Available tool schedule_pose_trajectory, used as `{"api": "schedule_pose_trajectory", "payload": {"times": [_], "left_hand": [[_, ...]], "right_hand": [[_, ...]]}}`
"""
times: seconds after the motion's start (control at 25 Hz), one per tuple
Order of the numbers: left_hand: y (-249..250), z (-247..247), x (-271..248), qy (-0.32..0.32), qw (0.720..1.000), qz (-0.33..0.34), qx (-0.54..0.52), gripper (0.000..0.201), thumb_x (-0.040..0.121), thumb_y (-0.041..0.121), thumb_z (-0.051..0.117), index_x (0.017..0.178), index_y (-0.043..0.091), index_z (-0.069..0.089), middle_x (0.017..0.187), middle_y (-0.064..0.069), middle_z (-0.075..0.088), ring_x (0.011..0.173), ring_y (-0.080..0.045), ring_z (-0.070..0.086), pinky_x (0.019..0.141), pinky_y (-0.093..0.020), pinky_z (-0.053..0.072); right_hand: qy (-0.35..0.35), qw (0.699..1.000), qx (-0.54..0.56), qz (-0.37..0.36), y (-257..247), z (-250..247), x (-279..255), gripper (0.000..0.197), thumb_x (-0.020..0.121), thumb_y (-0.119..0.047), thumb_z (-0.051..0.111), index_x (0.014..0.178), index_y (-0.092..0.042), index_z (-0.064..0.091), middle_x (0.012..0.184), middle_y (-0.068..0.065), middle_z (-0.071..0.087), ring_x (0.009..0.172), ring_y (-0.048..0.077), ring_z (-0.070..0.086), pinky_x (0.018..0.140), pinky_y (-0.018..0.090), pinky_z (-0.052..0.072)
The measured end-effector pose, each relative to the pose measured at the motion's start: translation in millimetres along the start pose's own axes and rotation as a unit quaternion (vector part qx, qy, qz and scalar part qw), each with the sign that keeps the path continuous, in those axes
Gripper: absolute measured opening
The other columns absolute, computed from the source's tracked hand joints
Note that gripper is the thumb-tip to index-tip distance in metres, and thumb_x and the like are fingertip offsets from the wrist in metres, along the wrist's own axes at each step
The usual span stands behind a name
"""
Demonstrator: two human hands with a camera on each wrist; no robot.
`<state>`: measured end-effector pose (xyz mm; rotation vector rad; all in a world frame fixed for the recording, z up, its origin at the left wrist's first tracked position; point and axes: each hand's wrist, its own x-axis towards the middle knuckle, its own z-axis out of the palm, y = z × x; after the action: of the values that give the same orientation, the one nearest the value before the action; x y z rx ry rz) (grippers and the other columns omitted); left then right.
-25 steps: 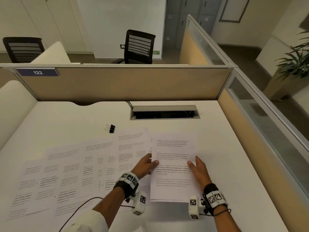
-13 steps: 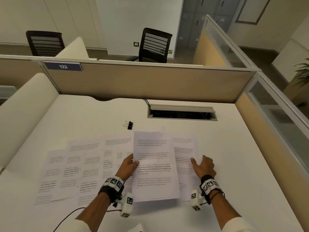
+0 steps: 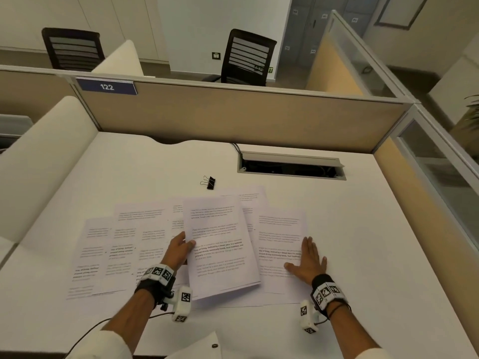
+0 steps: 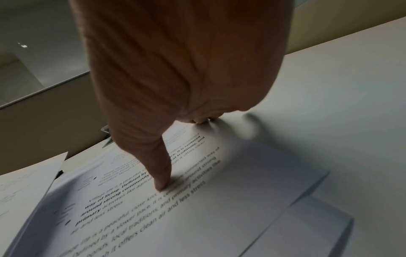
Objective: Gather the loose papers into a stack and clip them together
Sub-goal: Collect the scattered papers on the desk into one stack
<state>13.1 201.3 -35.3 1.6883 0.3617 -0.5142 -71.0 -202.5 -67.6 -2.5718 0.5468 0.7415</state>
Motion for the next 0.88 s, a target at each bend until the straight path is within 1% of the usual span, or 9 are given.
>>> {"api": "schedule_pose_trajectory", "payload": {"times": [0.12, 0.2, 0.24, 0.32, 0.4, 0.48, 0.64, 0.8, 0.88], "left_hand": [[-2.5, -3.0, -2.6, -0.010, 1.000, 0.005, 0.002, 0.037, 0.104, 0.007, 0.052, 0.140, 0.012, 0.057, 0.129, -0.014, 0.070, 0.102, -0.029, 0.071, 0.079, -0.041, 0.060], [-4.9, -6.4, -3.5, -0.010, 1.000, 0.005, -0.001, 0.036, 0.104, 0.008, 0.052, 0.139, 0.012, 0.057, 0.129, -0.014, 0.070, 0.101, -0.027, 0.071, 0.080, -0.042, 0.060], [-6.4, -8.6, -3.5, -0.008, 1.000, 0.005, -0.002, 0.036, 0.104, 0.007, 0.052, 0.139, 0.012, 0.057, 0.130, -0.014, 0.070, 0.100, -0.027, 0.071, 0.081, -0.043, 0.060], [-8.8, -13.5, -4.4, 0.001, 1.000, 0.001, -0.005, 0.036, 0.103, 0.006, 0.052, 0.138, 0.011, 0.058, 0.130, -0.016, 0.070, 0.100, -0.029, 0.071, 0.083, -0.044, 0.060], [-10.5, -19.6, -6.4, 0.008, 1.000, -0.001, -0.008, 0.036, 0.103, 0.005, 0.051, 0.138, 0.010, 0.058, 0.129, -0.016, 0.070, 0.101, -0.029, 0.070, 0.083, -0.043, 0.059], [-12.0, -24.5, -8.0, 0.016, 1.000, -0.004, -0.011, 0.035, 0.103, 0.004, 0.051, 0.137, 0.010, 0.059, 0.130, -0.017, 0.070, 0.103, -0.032, 0.070, 0.085, -0.045, 0.059], [-15.8, -28.5, -10.5, 0.029, 0.999, -0.016, -0.014, 0.037, 0.103, 0.003, 0.051, 0.139, 0.007, 0.058, 0.132, -0.019, 0.068, 0.112, -0.038, 0.068, 0.091, -0.051, 0.058], [-18.8, -28.3, -16.4, 0.027, 0.999, -0.016, -0.021, 0.039, 0.103, 0.002, 0.050, 0.140, 0.007, 0.058, 0.131, -0.018, 0.069, 0.100, -0.030, 0.070, 0.077, -0.038, 0.059], [-20.1, -29.1, -18.3, 0.026, 0.999, -0.016, -0.020, 0.039, 0.103, 0.002, 0.050, 0.141, 0.008, 0.058, 0.130, -0.017, 0.069, 0.096, -0.026, 0.071, 0.074, -0.036, 0.060]], "right_hand": [[0.001, 0.999, 0.014, -0.038, -5.6, 4.7, -6.4, 0.119, 0.087, -0.057, 0.067, 0.162, -0.018, -0.017, 0.172, 0.000, -0.017, 0.160, 0.020, -0.006, 0.125, 0.057, -0.002], [0.048, 0.996, 0.058, -0.053, -11.7, 5.5, -9.3, 0.111, 0.089, -0.052, 0.068, 0.165, -0.019, -0.006, 0.174, 0.001, -0.002, 0.159, 0.022, 0.007, 0.127, 0.054, 0.005], [0.091, 0.992, 0.078, -0.041, -16.3, 5.4, -10.7, 0.106, 0.089, -0.050, 0.069, 0.165, -0.016, 0.003, 0.173, 0.004, 0.009, 0.158, 0.025, 0.016, 0.126, 0.053, 0.014], [0.161, 0.981, 0.101, 0.038, -26.7, 1.9, -12.1, 0.099, 0.086, -0.053, 0.071, 0.161, -0.011, 0.021, 0.165, 0.013, 0.028, 0.149, 0.032, 0.029, 0.118, 0.053, 0.032], [0.156, 0.978, 0.083, 0.108, -38.0, -0.5, -12.3, 0.102, 0.077, -0.063, 0.075, 0.152, -0.008, 0.033, 0.154, 0.015, 0.033, 0.142, 0.034, 0.033, 0.109, 0.053, 0.039], [0.136, 0.983, 0.050, 0.116, -46.3, 1.9, -8.6, 0.101, 0.071, -0.065, 0.078, 0.145, -0.007, 0.039, 0.147, 0.015, 0.035, 0.138, 0.034, 0.035, 0.106, 0.052, 0.042], [0.148, 0.984, 0.046, 0.085, -55.1, 6.5, -6.7, 0.076, 0.076, -0.051, 0.079, 0.133, -0.012, 0.049, 0.136, 0.012, 0.044, 0.130, 0.031, 0.042, 0.102, 0.052, 0.045], [0.160, 0.982, 0.047, 0.084, -59.7, 8.7, -9.6, 0.067, 0.078, -0.043, 0.078, 0.132, -0.016, 0.050, 0.133, 0.008, 0.049, 0.129, 0.031, 0.045, 0.101, 0.050, 0.044], [0.148, 0.979, 0.110, 0.089, -55.7, 5.8, -6.9, 0.064, 0.077, -0.034, 0.080, 0.128, -0.019, 0.045, 0.120, 0.005, 0.056, 0.120, 0.032, 0.053, 0.098, 0.048, 0.047]]}}
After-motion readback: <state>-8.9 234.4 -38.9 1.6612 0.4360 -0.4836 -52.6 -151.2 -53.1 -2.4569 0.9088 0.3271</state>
